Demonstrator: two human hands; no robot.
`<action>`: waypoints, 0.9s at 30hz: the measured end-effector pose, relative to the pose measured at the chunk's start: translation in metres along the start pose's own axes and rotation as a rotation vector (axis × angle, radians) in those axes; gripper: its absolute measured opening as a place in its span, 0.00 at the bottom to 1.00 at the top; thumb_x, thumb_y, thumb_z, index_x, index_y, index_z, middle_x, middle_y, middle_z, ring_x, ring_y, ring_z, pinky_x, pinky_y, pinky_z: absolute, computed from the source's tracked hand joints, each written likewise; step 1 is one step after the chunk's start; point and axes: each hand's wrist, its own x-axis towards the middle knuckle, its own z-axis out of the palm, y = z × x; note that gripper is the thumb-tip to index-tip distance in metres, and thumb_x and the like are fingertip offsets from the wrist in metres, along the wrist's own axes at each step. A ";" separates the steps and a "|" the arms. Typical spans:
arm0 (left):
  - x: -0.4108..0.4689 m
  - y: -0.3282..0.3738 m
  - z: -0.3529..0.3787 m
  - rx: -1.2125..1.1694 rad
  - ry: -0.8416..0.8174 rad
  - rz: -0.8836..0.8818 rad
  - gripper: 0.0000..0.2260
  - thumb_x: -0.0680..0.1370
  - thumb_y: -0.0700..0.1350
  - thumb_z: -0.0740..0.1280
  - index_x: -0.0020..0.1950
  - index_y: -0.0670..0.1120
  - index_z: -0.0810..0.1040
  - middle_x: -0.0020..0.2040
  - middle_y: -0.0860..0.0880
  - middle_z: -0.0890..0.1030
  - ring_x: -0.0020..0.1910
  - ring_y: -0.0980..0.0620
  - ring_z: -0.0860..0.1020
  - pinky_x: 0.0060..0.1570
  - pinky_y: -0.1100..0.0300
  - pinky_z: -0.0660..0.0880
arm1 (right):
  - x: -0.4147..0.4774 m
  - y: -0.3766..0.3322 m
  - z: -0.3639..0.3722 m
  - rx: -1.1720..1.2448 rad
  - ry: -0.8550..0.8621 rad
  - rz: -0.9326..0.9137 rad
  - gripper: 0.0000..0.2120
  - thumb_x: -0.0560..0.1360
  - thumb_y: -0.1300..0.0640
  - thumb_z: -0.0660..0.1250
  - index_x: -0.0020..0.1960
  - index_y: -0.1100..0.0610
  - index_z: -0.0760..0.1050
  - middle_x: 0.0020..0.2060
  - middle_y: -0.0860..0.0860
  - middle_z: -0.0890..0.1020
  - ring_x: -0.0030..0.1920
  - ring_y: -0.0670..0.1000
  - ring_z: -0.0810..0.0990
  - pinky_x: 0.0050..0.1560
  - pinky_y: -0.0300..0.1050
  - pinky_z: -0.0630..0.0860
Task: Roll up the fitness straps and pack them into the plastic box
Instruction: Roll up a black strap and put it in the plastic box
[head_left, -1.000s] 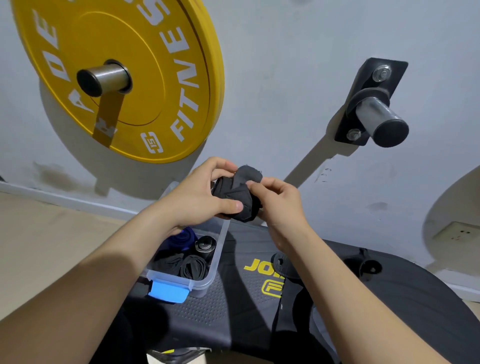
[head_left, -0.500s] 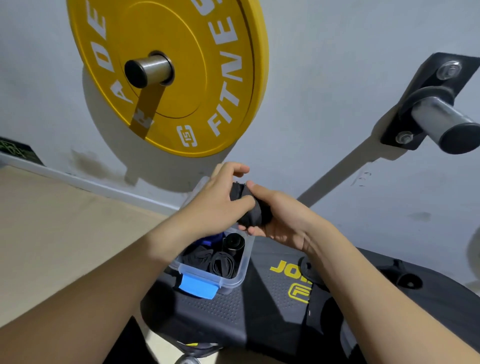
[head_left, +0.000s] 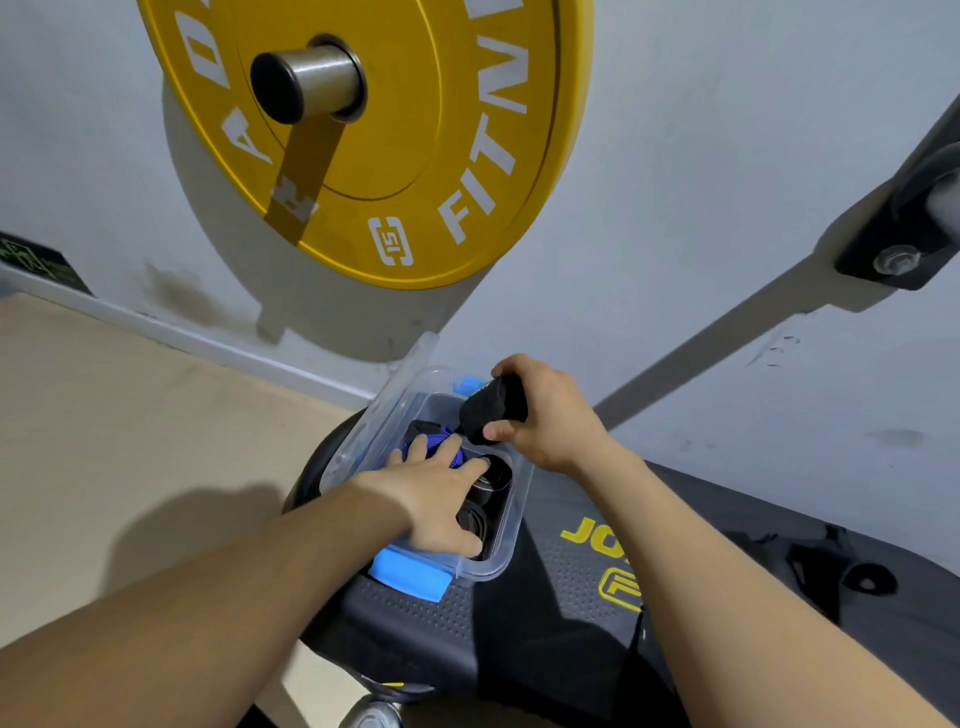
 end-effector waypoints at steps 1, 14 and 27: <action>0.002 -0.001 0.000 -0.005 0.005 0.004 0.45 0.80 0.62 0.69 0.88 0.56 0.46 0.88 0.43 0.40 0.86 0.31 0.40 0.83 0.31 0.48 | 0.002 0.000 0.005 -0.067 -0.001 -0.020 0.32 0.72 0.57 0.82 0.72 0.52 0.73 0.64 0.54 0.79 0.63 0.59 0.78 0.61 0.51 0.76; 0.013 0.000 -0.019 0.041 -0.121 0.006 0.44 0.77 0.60 0.72 0.88 0.60 0.51 0.87 0.43 0.50 0.86 0.32 0.45 0.78 0.33 0.65 | 0.015 -0.006 0.035 -0.542 -0.220 -0.086 0.16 0.78 0.63 0.70 0.65 0.59 0.78 0.60 0.58 0.79 0.60 0.62 0.80 0.52 0.50 0.74; 0.004 0.013 -0.037 0.102 -0.083 -0.034 0.34 0.82 0.58 0.67 0.87 0.53 0.60 0.84 0.45 0.65 0.79 0.40 0.69 0.75 0.43 0.71 | -0.027 -0.010 0.001 -0.490 -0.297 -0.084 0.15 0.76 0.64 0.62 0.58 0.57 0.82 0.58 0.58 0.82 0.63 0.62 0.77 0.60 0.53 0.75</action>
